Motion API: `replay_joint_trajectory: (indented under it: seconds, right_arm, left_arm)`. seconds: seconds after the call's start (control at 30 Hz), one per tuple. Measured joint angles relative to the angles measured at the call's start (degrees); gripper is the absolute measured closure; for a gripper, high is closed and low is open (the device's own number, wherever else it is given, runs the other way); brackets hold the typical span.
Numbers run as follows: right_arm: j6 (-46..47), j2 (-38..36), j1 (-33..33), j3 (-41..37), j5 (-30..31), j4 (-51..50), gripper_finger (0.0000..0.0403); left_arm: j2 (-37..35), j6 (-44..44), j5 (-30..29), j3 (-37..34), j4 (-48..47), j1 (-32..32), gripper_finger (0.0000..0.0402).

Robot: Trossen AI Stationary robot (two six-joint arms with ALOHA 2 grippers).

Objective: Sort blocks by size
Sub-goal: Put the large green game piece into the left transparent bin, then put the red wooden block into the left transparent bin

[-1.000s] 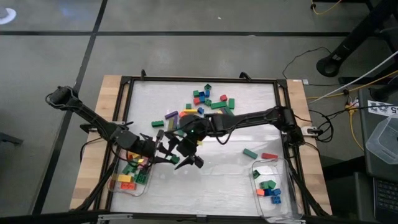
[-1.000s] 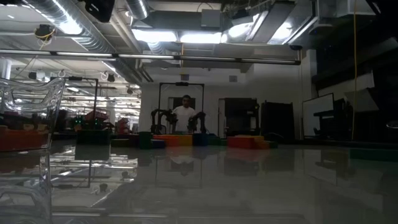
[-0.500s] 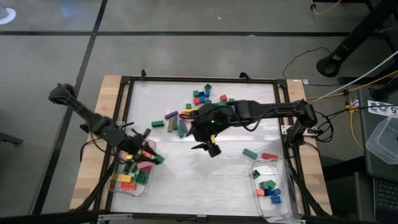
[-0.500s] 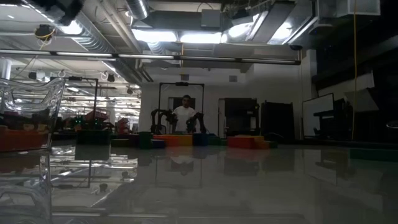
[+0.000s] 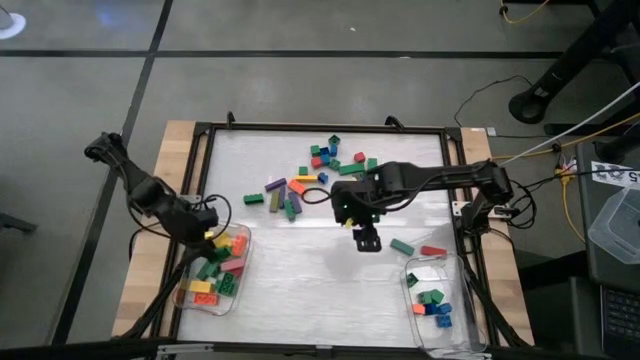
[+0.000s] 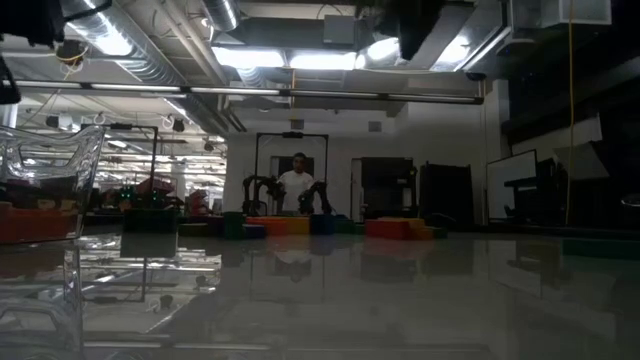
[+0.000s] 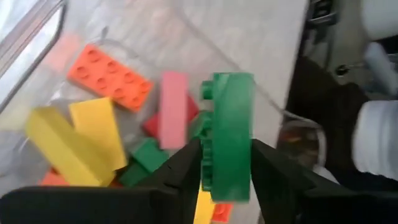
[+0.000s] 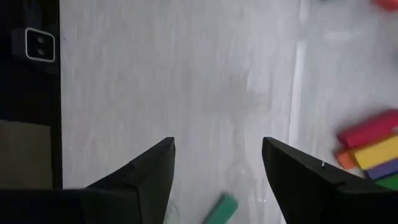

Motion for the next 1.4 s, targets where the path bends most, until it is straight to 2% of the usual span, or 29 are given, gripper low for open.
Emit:
replay_joint_trajectory:
  seconds: [0.27, 0.4, 0.57, 0.67, 0.8, 0.97, 1.17, 1.27, 1.4]
  right_arm:
    - [-0.5, 0.0, 0.0, -0.1, 1.3, -1.7, 0.0165]
    - [-1.7, 0.0, 0.0, -0.1, 6.8, -4.5, 0.0165]
    - [-1.1, 0.0, -0.1, -0.2, 15.4, -3.7, 0.0165]
    - [1.9, 0.0, -0.1, -3.2, 19.5, 1.2, 0.0165]
    - [10.8, 0.0, -0.1, -10.3, 24.9, 8.6, 0.0165]
    - [18.0, 0.1, -0.5, -23.3, 27.7, 24.7, 0.0165]
    - [21.4, 0.1, -4.6, -34.1, 30.2, 41.2, 0.0165]
    - [23.9, 0.1, -7.6, -36.0, 32.6, 42.3, 0.0165]
    - [25.5, 0.1, -11.0, -37.5, 32.4, 42.7, 0.0165]
  left_arm:
    - [4.5, -0.6, -0.3, 0.0, -0.6, 0.0, 0.0225]
    - [5.5, 1.3, -1.2, 0.0, 1.7, 0.1, 0.0213]
    - [5.4, 6.6, -1.4, 0.0, 14.8, 0.1, 0.0217]
    - [5.4, 12.3, -1.6, 0.0, 22.7, 0.1, 0.0221]
    - [5.4, 20.5, -3.5, 0.0, 28.6, 0.1, 0.0223]
    - [5.4, 28.7, -7.9, 0.0, 29.0, 0.1, 0.0224]
    - [5.4, 34.2, -8.4, 0.0, 29.0, 0.1, 0.0224]
    - [5.4, 34.0, -8.4, 0.0, 29.0, 0.1, 0.0224]
    - [5.4, 33.8, -8.4, 0.0, 29.0, 0.1, 0.0224]
